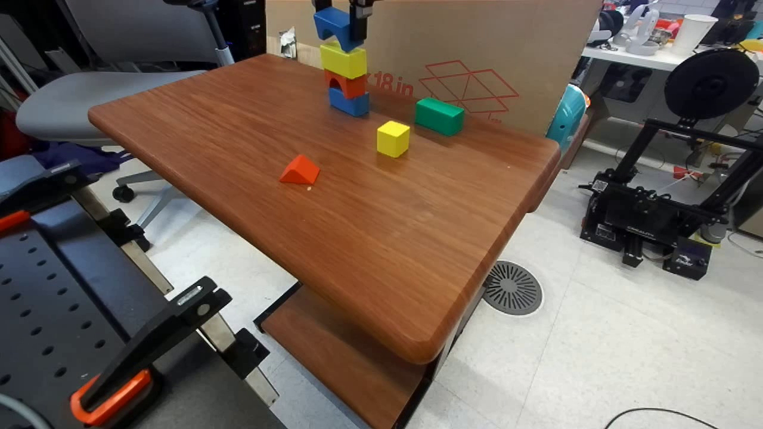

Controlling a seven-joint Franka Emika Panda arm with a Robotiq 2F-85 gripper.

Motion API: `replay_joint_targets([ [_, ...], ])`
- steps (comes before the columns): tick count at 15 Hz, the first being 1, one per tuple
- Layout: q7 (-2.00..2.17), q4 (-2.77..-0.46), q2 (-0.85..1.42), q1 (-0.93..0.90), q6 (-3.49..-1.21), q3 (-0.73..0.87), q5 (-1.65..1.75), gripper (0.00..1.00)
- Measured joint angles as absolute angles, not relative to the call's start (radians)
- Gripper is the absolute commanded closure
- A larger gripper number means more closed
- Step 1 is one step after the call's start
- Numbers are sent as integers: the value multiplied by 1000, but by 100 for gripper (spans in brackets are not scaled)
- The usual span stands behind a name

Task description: Put the rectangular block on the yellow block

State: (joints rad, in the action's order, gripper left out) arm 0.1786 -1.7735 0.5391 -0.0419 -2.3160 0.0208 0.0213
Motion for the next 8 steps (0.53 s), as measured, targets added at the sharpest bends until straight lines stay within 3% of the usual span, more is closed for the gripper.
replay_joint_targets([
  [1, 179, -1773, 539, -42, -2316, 21, 22, 8],
  [4, 179, -1772, 543, -42, -2315, 23, 22, 0],
  [8, 179, -1766, 551, -42, -2315, 26, 22, 0],
])
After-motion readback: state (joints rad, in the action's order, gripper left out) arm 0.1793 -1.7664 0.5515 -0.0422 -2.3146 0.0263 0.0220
